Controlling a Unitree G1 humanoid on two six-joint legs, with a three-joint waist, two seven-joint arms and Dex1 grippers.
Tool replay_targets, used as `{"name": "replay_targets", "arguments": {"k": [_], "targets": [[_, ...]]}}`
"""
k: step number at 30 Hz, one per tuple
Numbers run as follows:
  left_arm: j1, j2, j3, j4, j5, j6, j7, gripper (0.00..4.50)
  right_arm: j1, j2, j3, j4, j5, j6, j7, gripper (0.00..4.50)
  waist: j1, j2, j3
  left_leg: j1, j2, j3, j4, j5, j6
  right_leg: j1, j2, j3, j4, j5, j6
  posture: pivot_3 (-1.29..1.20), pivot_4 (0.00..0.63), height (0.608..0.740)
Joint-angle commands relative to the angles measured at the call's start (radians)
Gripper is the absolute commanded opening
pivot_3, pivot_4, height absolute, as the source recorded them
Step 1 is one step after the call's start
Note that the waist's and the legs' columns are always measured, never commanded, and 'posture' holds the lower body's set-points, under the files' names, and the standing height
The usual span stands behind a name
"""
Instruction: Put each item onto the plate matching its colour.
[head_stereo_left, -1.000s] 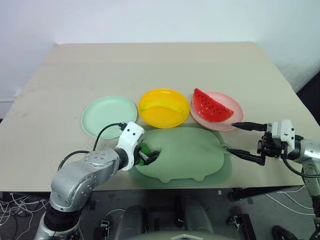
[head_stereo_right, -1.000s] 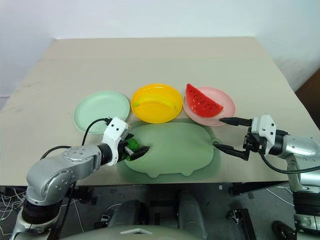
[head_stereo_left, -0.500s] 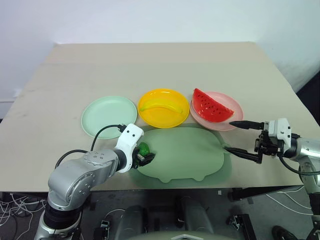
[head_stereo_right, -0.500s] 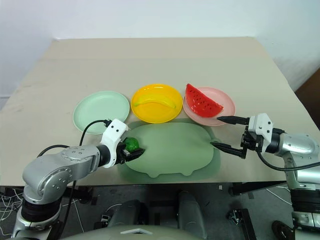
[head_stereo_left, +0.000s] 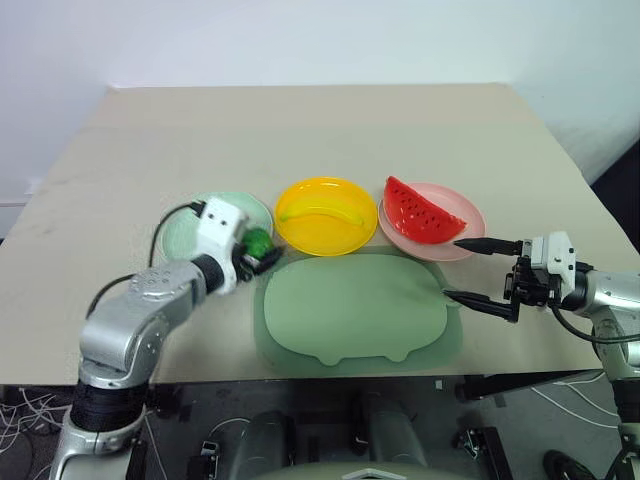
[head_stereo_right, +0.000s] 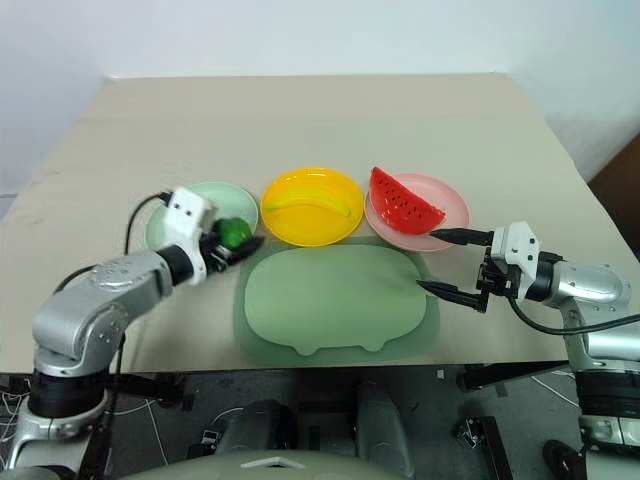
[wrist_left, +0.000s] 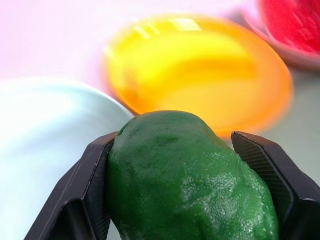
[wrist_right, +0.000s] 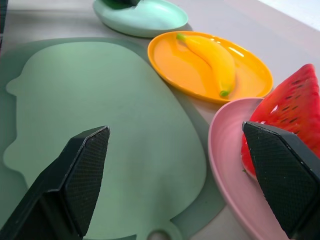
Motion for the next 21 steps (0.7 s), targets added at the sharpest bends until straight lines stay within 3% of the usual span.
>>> {"name": "replay_targets", "arguments": {"k": [1, 5, 11, 15, 21], "targets": [[-0.031, 0.037, 0.037, 0.176, 0.113, -0.246, -0.029, 3.19, -0.027, 0.011, -0.001, 0.0, -0.003, -0.02, -0.006, 4.5, 0.0, 0.0, 0.0, 0.0, 0.0, 0.0, 0.0, 0.0, 0.0, 0.0, 0.0, 0.0, 0.0, 0.0, 0.0, 0.0, 0.15, 0.736], [-0.047, 0.053, 0.014, 0.341, 0.192, -0.38, -0.046, 3.19, -0.04, 0.021, 0.006, 0.002, -0.002, -0.021, -0.011, 4.5, 0.001, 0.0, 0.0, 0.0, 0.0, 0.001, 0.0, 0.0, 0.0, 0.0, 0.0, -0.001, 0.0, 0.002, 0.003, 0.0, 0.15, 0.736], [-0.06, 0.029, 0.016, 0.43, 0.19, -0.449, -0.116, 3.19, -0.044, 0.02, 0.006, 0.002, 0.003, -0.023, -0.011, 4.5, 0.011, 0.0, 0.0, 0.0, 0.001, 0.005, 0.0, 0.0, 0.0, -0.001, -0.001, -0.001, 0.0, 0.002, 0.003, 0.0, 0.15, 0.736], [-0.069, 0.016, 0.026, 0.456, 0.181, -0.461, -0.14, 4.46, -0.047, 0.02, 0.006, 0.006, 0.001, -0.027, -0.009, 4.5, 0.018, 0.0, 0.0, 0.0, 0.001, 0.005, 0.0, 0.0, 0.0, -0.001, -0.001, -0.001, 0.0, 0.002, 0.003, 0.0, 0.15, 0.736], [-0.086, 0.0, 0.059, 0.43, 0.154, -0.458, -0.16, 4.46, -0.047, 0.021, 0.006, 0.009, 0.001, -0.03, -0.01, 4.5, 0.019, 0.0, 0.0, 0.0, 0.001, 0.005, 0.0, 0.0, 0.0, -0.001, -0.001, -0.001, 0.001, 0.002, 0.003, 0.0, 0.15, 0.736]]}}
